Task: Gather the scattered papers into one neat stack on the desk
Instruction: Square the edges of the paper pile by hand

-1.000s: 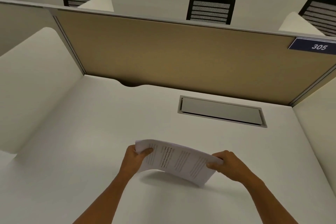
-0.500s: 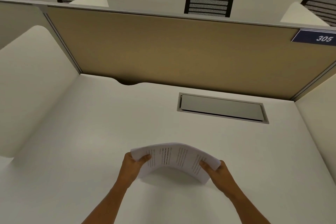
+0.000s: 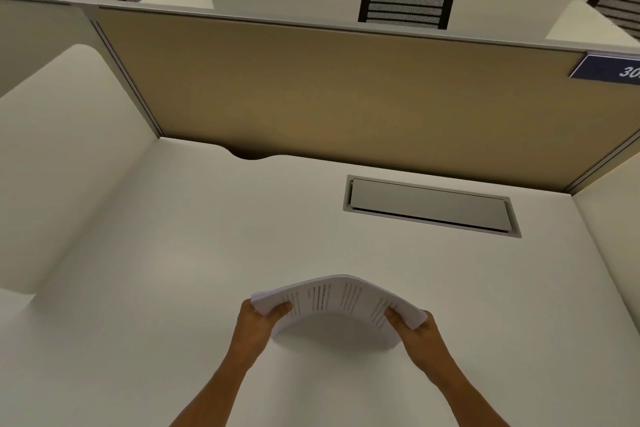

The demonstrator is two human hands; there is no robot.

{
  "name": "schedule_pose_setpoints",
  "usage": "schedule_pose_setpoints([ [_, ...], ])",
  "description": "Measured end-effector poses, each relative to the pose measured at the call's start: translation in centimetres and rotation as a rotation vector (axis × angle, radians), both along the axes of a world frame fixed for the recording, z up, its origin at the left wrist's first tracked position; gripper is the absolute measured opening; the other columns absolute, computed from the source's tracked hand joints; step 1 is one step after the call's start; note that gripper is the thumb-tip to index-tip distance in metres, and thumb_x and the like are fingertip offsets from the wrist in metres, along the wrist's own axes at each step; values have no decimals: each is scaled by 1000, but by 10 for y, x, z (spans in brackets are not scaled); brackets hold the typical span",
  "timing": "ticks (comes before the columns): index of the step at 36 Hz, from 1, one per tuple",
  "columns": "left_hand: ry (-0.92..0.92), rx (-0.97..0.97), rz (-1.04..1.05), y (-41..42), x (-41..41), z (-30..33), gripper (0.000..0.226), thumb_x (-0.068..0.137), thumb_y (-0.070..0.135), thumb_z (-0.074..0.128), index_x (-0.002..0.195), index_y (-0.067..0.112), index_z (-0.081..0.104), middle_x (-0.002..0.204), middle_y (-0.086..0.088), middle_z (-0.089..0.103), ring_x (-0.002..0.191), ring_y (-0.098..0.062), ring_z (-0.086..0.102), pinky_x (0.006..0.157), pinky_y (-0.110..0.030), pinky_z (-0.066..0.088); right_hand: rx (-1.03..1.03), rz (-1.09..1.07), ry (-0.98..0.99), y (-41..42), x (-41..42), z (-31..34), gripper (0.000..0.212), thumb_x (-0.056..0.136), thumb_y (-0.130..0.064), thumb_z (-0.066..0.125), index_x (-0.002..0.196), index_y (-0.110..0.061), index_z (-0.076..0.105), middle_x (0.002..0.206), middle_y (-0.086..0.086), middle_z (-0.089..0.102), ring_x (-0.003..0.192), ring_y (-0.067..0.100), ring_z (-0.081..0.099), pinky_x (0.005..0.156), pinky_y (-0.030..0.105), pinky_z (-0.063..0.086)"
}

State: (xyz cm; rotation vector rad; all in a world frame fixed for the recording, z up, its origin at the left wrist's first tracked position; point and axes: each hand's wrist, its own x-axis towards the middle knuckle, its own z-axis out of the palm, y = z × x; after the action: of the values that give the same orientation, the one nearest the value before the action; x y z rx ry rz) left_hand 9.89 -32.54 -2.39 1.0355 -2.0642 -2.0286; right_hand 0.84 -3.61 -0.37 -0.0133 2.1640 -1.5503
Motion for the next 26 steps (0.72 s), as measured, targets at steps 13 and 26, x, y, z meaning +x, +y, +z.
schedule_pose_setpoints([
  [13, 15, -54, -13, 0, 4, -3, 29, 80, 7, 80, 86, 35, 76, 85, 8, 80, 81, -8, 75, 68, -22, 60, -18, -63, -19, -4, 2, -3, 40, 97, -20, 62, 92, -58, 71, 91, -21, 76, 85, -6, 70, 63, 14, 56],
  [26, 11, -55, -29, 0, 4, -9, 25, 79, 2, 78, 95, 21, 77, 87, 2, 80, 84, -11, 75, 67, -19, 60, -7, -73, -37, -1, -3, -9, 30, 97, -14, 62, 97, -42, 70, 95, -22, 76, 89, -8, 69, 66, 13, 54],
])
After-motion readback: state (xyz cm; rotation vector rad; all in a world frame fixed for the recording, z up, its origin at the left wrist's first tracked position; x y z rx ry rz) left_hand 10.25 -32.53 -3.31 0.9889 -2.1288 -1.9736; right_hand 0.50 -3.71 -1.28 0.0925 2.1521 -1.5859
